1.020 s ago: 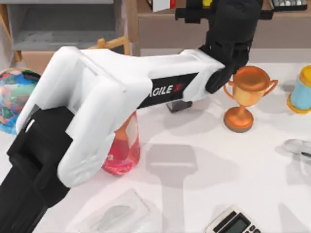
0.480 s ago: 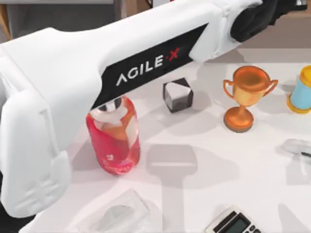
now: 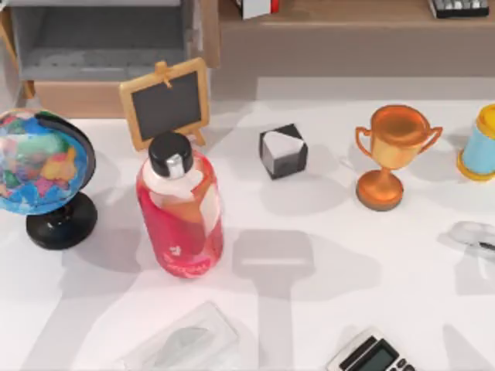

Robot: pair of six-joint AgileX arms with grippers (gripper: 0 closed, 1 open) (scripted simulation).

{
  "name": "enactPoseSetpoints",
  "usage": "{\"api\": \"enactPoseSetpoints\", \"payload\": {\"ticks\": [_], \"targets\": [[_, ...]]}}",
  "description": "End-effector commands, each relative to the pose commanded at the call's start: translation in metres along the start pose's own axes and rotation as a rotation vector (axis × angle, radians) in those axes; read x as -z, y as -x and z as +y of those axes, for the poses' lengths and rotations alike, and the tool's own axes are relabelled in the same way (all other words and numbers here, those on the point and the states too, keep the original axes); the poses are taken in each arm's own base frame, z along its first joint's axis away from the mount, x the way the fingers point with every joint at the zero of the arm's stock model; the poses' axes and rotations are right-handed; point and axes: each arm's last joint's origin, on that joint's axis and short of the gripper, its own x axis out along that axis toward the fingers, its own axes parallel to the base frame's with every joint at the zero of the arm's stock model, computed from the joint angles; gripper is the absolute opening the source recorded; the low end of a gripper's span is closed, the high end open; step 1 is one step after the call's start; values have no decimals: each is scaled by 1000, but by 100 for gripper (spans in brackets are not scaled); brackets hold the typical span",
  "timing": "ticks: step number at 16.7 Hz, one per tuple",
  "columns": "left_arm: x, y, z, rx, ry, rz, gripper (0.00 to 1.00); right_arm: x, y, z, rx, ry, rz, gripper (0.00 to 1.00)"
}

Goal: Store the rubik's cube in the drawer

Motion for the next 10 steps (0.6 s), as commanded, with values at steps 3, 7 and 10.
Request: {"api": "enactPoseSetpoints", "payload": {"ticks": [3,7,10], "targets": [[1,-3,72,-77,-76,146,0,0,0,0,0,0,0,100],[43,-24,159,-150,-154,467,0,0,0,0,0,0,0,100],[96,-44,222,-167,-147,755,0,0,0,0,0,0,0,100]]}}
